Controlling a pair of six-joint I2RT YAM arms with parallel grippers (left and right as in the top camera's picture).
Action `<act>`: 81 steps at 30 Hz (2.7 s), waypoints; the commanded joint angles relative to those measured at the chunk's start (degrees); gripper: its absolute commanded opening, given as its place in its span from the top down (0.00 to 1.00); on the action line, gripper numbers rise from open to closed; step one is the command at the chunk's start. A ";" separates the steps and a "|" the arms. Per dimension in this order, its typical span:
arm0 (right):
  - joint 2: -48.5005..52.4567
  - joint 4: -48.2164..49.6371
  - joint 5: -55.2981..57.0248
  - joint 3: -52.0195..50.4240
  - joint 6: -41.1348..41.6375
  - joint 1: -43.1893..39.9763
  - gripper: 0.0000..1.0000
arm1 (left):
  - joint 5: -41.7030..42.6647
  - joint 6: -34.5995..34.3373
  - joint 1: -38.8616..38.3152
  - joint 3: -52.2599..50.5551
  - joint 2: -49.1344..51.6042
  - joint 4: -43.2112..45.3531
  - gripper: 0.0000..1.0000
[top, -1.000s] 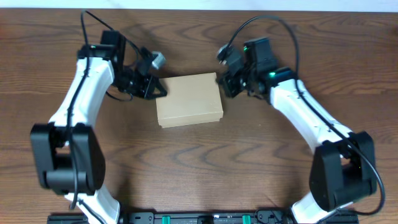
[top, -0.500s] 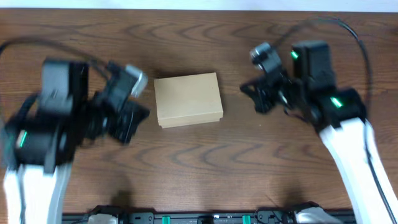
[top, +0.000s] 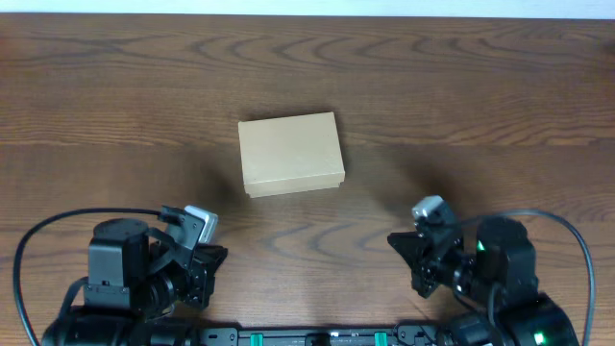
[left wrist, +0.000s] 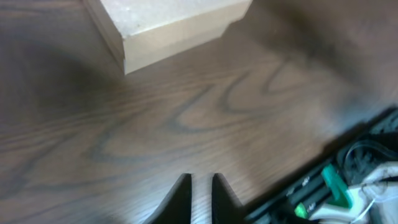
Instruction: Pack container
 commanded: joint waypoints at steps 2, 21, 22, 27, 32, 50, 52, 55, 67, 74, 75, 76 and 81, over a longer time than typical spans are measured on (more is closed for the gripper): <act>-3.23 0.00 -0.98 -0.15 2.62 0.39 0.01 | -0.22 -3.93 -0.20 -0.07 -0.92 2.56 0.04; -3.10 -1.44 -1.18 -0.57 3.67 0.39 0.01 | -1.55 -3.89 -0.48 -0.09 -1.38 0.63 0.05; -3.10 -1.44 -1.18 -0.57 3.67 0.39 0.01 | -1.57 -3.89 -0.50 -0.11 -2.05 0.63 0.05; -3.10 -1.44 -1.18 -0.57 3.67 0.39 0.01 | -6.91 -0.63 2.84 -0.76 -7.37 2.45 0.05; -3.10 -1.44 -1.18 -0.57 3.67 0.39 0.01 | -10.49 1.66 8.59 -8.72 -18.88 11.96 0.05; -3.10 -1.44 -1.18 -0.57 3.67 0.39 0.01 | -11.39 -5.77 13.55 -40.26 -32.89 43.15 0.05; -3.10 -1.44 -1.18 -0.57 3.69 0.39 0.01 | -11.34 -7.37 12.87 -42.38 -32.89 46.10 0.05; -3.10 -1.44 -1.18 -0.57 3.69 0.39 0.01 | -11.39 -8.39 11.04 -43.98 -32.92 49.22 0.04; -3.10 -1.44 -1.18 -0.57 3.67 0.39 0.01 | -11.47 -8.39 9.66 -44.06 -32.85 49.16 0.05; -3.10 -1.44 -1.18 -0.57 3.67 0.39 0.01 | -11.47 -8.39 9.66 -44.06 -32.85 49.16 0.04; -3.10 -1.44 -1.18 -0.57 3.67 0.39 0.01 | -11.47 -8.39 9.66 -44.06 -32.85 49.16 0.05; -3.10 -1.44 -1.18 -0.57 3.67 0.39 0.01 | -11.47 -8.39 9.66 -44.04 -32.85 49.16 0.05; -3.10 -1.44 -1.18 -0.57 3.69 0.39 0.01 | -11.47 -8.39 9.66 -44.06 -32.85 49.16 0.05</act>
